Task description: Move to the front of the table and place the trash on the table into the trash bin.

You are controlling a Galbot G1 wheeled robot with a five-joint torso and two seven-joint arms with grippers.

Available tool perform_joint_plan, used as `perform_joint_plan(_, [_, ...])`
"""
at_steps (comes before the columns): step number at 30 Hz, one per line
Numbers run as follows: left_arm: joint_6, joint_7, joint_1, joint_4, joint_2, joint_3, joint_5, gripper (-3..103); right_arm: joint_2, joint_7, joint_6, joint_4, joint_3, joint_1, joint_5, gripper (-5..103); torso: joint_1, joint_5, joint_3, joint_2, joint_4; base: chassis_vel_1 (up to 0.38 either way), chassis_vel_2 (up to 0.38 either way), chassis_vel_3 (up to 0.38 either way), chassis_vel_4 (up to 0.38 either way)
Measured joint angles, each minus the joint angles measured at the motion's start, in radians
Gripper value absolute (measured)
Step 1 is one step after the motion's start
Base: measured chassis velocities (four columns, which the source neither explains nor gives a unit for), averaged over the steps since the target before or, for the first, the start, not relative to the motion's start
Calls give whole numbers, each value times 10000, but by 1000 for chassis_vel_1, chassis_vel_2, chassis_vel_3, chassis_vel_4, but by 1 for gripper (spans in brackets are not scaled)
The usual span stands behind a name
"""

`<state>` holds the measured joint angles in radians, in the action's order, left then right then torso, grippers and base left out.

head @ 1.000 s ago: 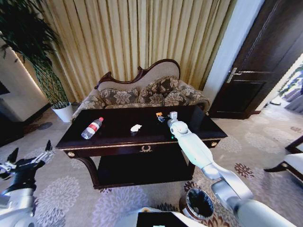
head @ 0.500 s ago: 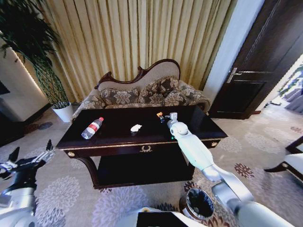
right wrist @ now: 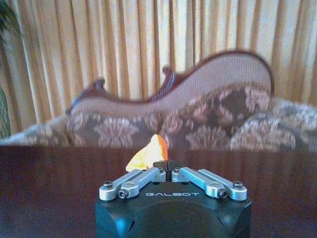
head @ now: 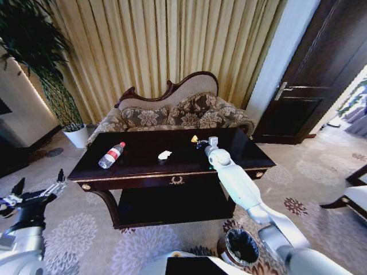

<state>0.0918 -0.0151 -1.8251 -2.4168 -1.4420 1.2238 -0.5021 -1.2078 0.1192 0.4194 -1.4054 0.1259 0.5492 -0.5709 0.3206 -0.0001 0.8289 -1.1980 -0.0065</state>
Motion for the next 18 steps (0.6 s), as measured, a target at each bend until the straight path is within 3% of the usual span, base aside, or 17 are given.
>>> perform_joint_plan(10, [34,-94,266,167,304,-77,-144,100,530,-2,-211,-1619,1481,989,41,1,0,2,0,0,1,0,0,0,0])
perform_joint_plan(18, [195,-233,728,637,894,-408,-284,100,1191,-3,-178,-3667,3605,2978,-477,1,0,2,-1,-1,-2,0,0,0,0])
